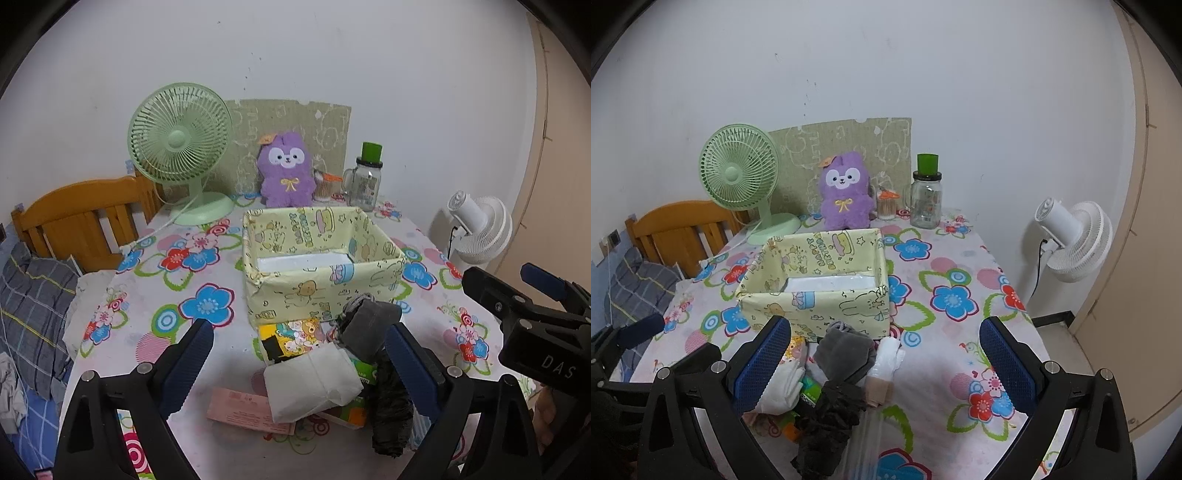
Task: Organize soft objects
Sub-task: 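Grasp the white cloth pouch with the left gripper while the right gripper grasps the black umbrella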
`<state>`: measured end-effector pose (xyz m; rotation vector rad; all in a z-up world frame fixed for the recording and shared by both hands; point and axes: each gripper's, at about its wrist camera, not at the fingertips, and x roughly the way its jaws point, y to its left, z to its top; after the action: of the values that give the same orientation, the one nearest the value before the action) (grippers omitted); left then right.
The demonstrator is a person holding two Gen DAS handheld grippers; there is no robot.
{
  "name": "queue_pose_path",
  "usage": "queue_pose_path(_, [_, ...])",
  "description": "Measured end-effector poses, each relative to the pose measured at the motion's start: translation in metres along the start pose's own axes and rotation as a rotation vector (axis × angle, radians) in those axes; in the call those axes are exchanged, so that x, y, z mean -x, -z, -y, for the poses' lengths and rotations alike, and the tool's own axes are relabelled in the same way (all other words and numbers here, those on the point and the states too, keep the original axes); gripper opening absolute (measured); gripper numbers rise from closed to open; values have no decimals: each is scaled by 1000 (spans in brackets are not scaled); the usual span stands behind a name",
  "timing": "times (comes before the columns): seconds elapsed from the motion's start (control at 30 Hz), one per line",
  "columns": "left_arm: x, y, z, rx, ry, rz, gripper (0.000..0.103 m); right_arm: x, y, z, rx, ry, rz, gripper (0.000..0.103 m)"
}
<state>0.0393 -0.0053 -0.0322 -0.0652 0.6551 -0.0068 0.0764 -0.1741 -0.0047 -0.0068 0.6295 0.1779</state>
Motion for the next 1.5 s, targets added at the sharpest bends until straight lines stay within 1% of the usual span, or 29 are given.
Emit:
queue_pose_path(0.37, [-25,7,1,5,19,-68,95,-23,7,-7,21,-19,-50,102])
queue_pose_path(0.43, [-31,9,1,1,24,-83,95,-29,9,-8,21,-22,-66,100])
queue_pose_path(0.67, [-50,19,1,0,54,-133,95,-47,20,-13,20,-24,-114,98])
queue_pose_path(0.77, [-60,25,1,6,67,-164,95,-55,25,-16,19,-22,-135,94])
queue_pose_path(0.97, [-79,36,-1,29,82,-223,93,-71,39,-21,27,-26,-196,91])
queue_pose_path(1.07, [-84,42,-1,24,86,-248,93,-81,45,-23,22,-37,-236,89])
queue_pose_path(1.17, [-87,46,-1,23,91,-260,93,-87,50,-25,11,-50,-264,87])
queue_pose_path(1.27, [-90,49,0,21,95,-272,93,-91,54,-26,-4,-59,-294,84])
queue_pose_path(1.37, [-92,51,1,16,92,-277,93,-93,59,-25,-23,-72,-323,79])
queue_pose_path(1.43, [-95,52,1,12,88,-285,93,-98,64,-26,-45,-91,-357,70])
queue_pose_path(1.5, [-96,54,4,-8,80,-284,93,-101,66,-26,-53,-100,-376,64])
